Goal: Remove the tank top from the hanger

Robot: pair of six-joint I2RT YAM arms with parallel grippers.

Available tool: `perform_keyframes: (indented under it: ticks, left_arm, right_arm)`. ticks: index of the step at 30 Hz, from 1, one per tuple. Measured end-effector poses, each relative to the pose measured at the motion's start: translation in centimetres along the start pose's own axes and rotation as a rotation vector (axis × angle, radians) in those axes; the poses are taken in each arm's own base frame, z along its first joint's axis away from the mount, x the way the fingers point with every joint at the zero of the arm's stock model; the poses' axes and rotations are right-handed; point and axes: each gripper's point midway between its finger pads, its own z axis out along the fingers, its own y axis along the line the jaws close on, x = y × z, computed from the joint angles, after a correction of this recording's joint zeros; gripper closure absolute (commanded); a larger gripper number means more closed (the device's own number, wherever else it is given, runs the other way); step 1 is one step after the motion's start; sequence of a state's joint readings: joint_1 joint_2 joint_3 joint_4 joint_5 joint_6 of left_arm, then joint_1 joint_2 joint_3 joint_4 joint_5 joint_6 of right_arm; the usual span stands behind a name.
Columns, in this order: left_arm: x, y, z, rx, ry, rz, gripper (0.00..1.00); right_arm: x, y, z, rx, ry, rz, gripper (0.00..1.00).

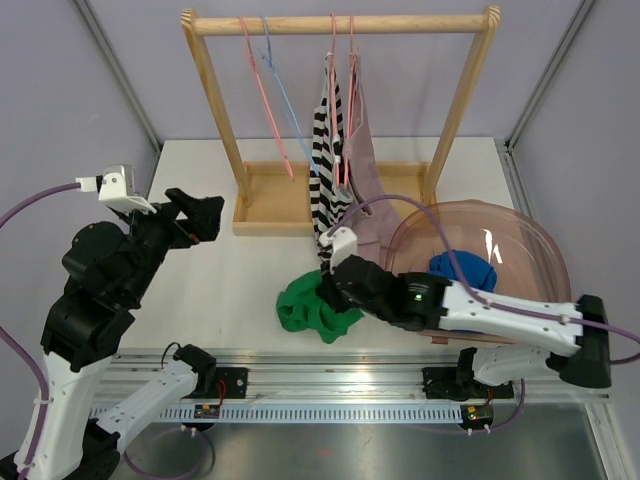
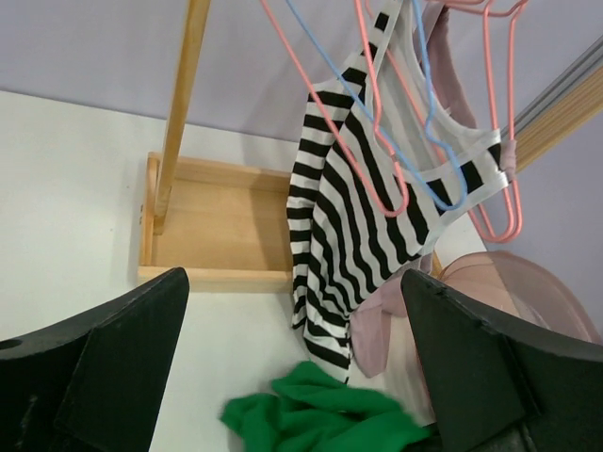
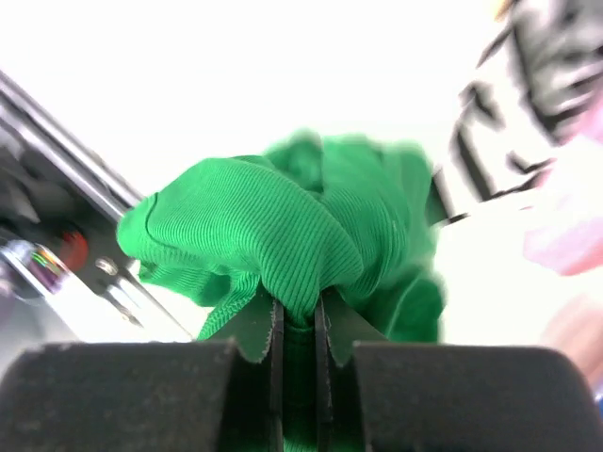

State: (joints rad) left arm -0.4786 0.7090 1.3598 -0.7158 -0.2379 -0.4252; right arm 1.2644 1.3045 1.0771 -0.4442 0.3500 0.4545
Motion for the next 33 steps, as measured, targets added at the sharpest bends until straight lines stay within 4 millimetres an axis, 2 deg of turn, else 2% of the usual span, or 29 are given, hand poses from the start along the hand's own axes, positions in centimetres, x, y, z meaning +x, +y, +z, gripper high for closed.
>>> perform_keyframes:
  ticks: [2, 6, 9, 16, 18, 23, 27, 29, 32, 33]
  left_arm:
    - [0.4, 0.1, -0.2, -0.005, 0.024, 0.012, 0.01]
    - [-0.6, -0.6, -0.7, 0.021, 0.025, 0.013, 0.01]
    - [-2.2, -1.5, -1.4, 0.057, -0.007, 0.005, 0.01]
    - [-5.8, -3.5, -3.0, 0.131, -0.076, -0.005, 0.01]
    - [-6.6, -4.0, -3.0, 0.144, -0.085, -0.001, 0.01]
    - [-8.6, -5.7, -1.1, 0.149, -0.062, 0.023, 0.01]
    - [-9.8, -7.3, 1.7, 0.156, -0.030, 0.047, 0.01]
    - [-9.6, -8.1, 3.3, 0.164, -0.004, 0.058, 0.01]
    - [-8.2, -9.9, 5.8, 0.190, 0.058, 0.082, 0.01]
    - [-7.5, -10.6, 6.5, 0.202, 0.083, 0.090, 0.01]
  right_arm:
    - [-3.2, -0.9, -3.7, 0.004, -0.104, 0.029, 1.00]
    - [-6.1, -3.5, -8.6, 0.065, -0.211, 0.065, 1.00]
    - [-6.1, -6.4, -11.3, 0.165, -0.231, 0.071, 1.00]
    - [-4.3, -14.0, -16.7, 0.491, -0.211, 0.111, 1.00]
    - [-4.6, -15.4, -18.0, 0.561, -0.233, 0.150, 1.00]
    - [-5.2, -19.6, -20.2, 0.756, -0.298, 0.291, 1.00]
    - [-3.0, -24.2, -21.1, 0.976, -0.210, 0.293, 1.00]
    - [-1.8, -26.3, -21.4, 1.073, -0.147, 0.298, 1.00]
    - [-0.5, -29.4, -21.8, 1.181, -0.083, 0.363, 1.00]
    - [-0.2, -30.5, -22.1, 1.207, -0.074, 0.399, 0.96]
